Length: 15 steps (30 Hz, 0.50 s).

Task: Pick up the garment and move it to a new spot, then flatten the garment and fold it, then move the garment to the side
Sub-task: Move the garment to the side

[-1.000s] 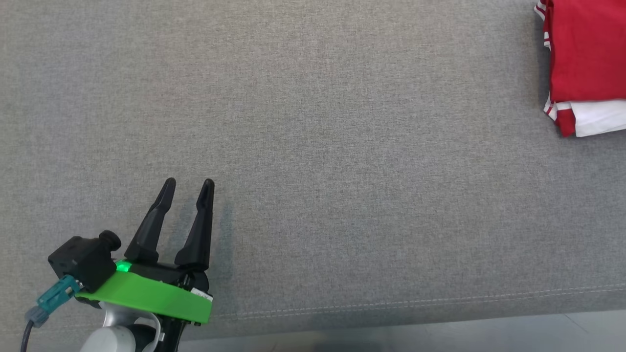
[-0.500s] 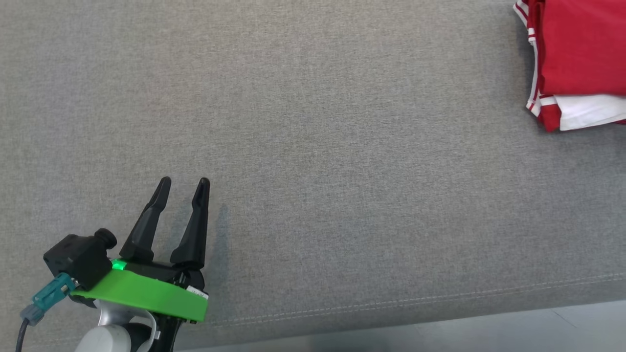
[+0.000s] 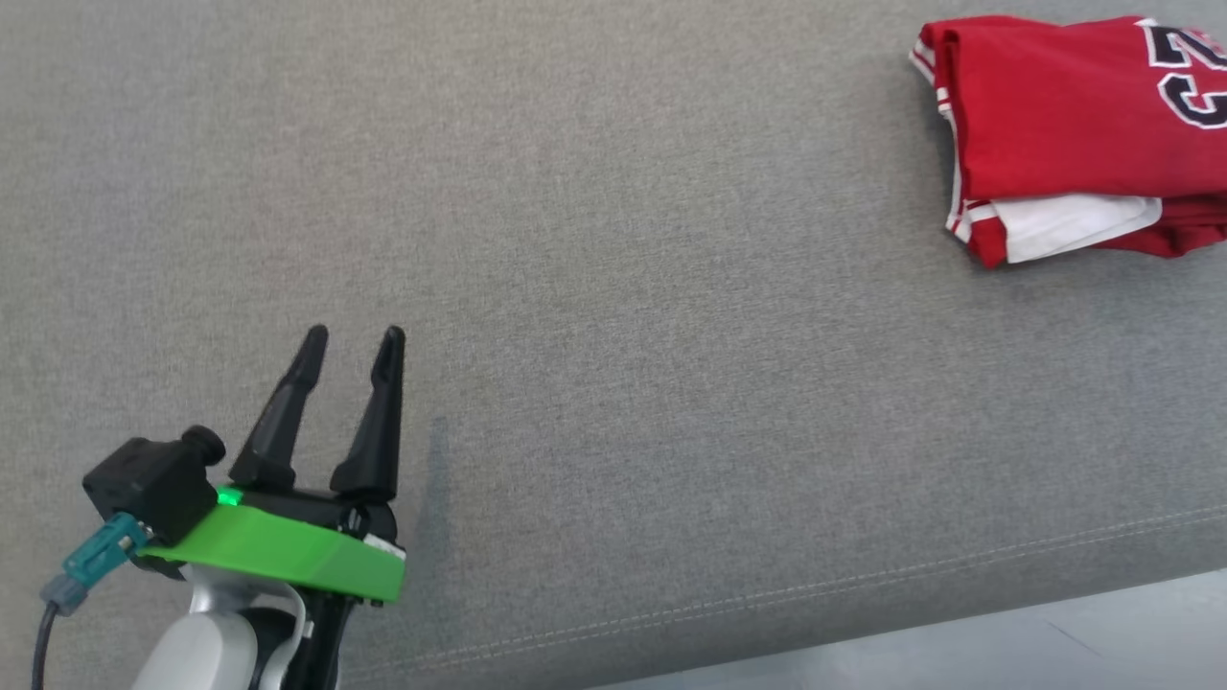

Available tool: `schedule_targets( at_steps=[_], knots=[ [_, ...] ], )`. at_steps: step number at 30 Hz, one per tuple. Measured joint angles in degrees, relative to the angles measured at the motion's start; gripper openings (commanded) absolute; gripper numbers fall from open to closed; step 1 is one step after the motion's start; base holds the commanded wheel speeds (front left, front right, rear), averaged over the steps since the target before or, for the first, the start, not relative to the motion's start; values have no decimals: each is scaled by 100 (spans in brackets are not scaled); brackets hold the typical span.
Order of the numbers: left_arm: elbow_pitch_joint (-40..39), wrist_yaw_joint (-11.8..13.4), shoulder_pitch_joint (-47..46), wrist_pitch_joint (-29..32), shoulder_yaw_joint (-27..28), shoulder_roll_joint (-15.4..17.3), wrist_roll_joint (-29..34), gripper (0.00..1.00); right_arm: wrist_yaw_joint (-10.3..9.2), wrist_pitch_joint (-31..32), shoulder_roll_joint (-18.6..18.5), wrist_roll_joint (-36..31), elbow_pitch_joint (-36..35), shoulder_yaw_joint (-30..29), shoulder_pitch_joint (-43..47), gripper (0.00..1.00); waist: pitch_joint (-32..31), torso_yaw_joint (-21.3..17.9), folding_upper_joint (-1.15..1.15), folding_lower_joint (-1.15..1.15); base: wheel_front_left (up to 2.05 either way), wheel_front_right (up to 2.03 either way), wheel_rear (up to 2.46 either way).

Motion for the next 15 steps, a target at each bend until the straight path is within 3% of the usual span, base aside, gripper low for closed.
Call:
schedule_targets(
  at_steps=[15],
  knots=[
    [755, 107, -153, -393, 433, -88, 547, 100, 325, -552, 789, -125, -309, 342, 261, 100, -848, -213, 0, 0, 0, 0, 0]
  ],
)
